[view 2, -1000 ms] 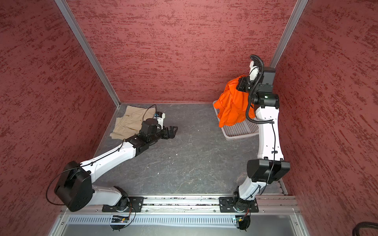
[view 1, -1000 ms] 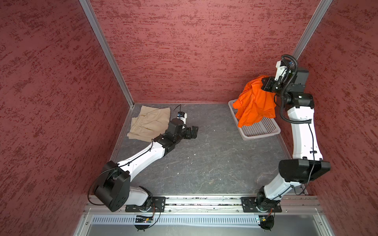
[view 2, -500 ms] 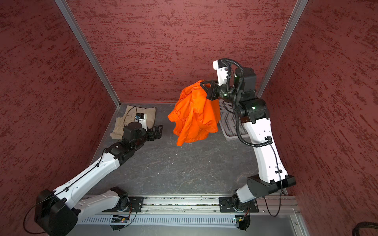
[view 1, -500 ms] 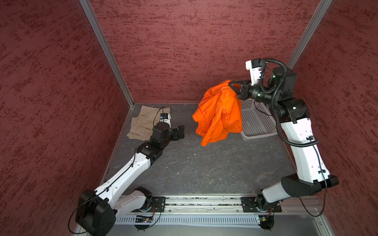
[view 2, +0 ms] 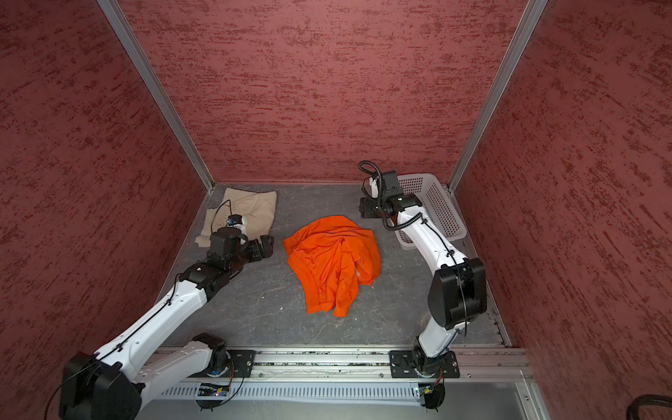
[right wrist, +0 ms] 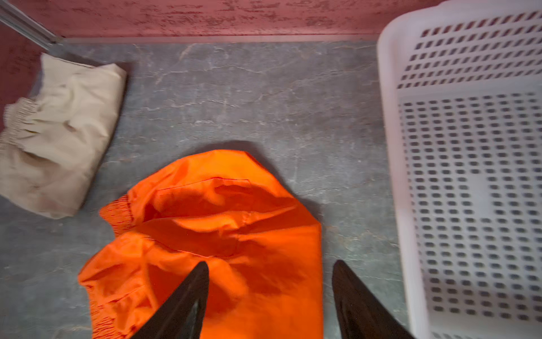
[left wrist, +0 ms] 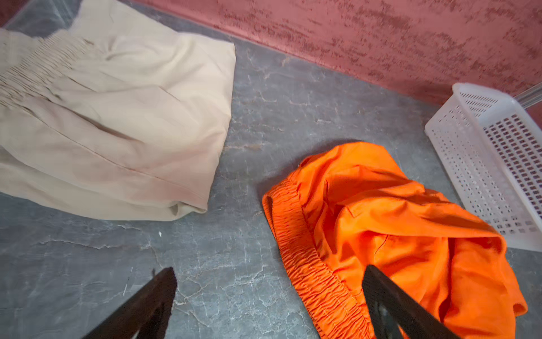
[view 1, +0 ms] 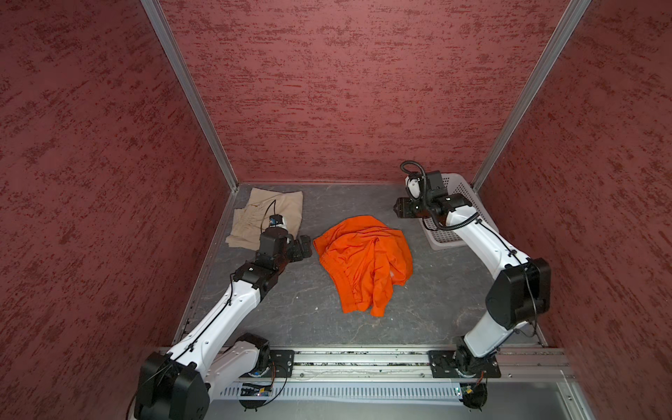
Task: Fold and stack the shorts
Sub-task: 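Grasp the orange shorts waistband with the right gripper near the robot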
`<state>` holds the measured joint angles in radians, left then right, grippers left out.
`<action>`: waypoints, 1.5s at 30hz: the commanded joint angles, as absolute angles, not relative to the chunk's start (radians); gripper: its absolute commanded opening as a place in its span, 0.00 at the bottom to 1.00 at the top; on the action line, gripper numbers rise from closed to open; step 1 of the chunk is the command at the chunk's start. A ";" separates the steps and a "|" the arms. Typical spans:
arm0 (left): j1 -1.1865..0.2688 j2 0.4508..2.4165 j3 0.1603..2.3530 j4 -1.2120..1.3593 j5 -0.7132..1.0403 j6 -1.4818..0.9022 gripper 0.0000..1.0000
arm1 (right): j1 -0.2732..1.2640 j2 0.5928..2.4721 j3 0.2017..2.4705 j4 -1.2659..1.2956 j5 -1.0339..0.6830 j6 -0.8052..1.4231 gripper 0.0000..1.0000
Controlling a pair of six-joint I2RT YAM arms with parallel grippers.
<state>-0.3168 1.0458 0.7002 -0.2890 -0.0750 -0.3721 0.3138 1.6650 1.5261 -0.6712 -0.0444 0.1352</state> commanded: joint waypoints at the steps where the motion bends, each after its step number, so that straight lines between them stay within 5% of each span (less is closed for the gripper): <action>1: -0.312 1.087 0.695 -0.252 -0.022 -0.389 1.00 | 0.423 1.554 1.556 -0.692 0.117 0.048 0.68; 15: -0.194 1.136 0.586 -0.126 0.106 -0.466 1.00 | 1.058 1.563 1.052 -0.516 0.012 0.160 0.63; 25: -0.147 1.121 0.562 -0.112 0.149 -0.472 1.00 | 1.111 1.591 0.922 -0.398 0.008 0.168 0.66; 39: -0.140 1.139 0.560 -0.093 0.169 -0.468 1.00 | 1.161 1.642 0.900 -0.335 0.019 -0.138 0.68; 43: -0.141 1.137 0.552 -0.077 0.176 -0.461 1.00 | 1.161 1.714 0.925 -0.380 -0.011 -0.159 0.60; 45: -0.141 1.133 0.545 -0.064 0.181 -0.457 1.00 | 1.161 1.720 0.923 -0.383 -0.002 -0.172 0.47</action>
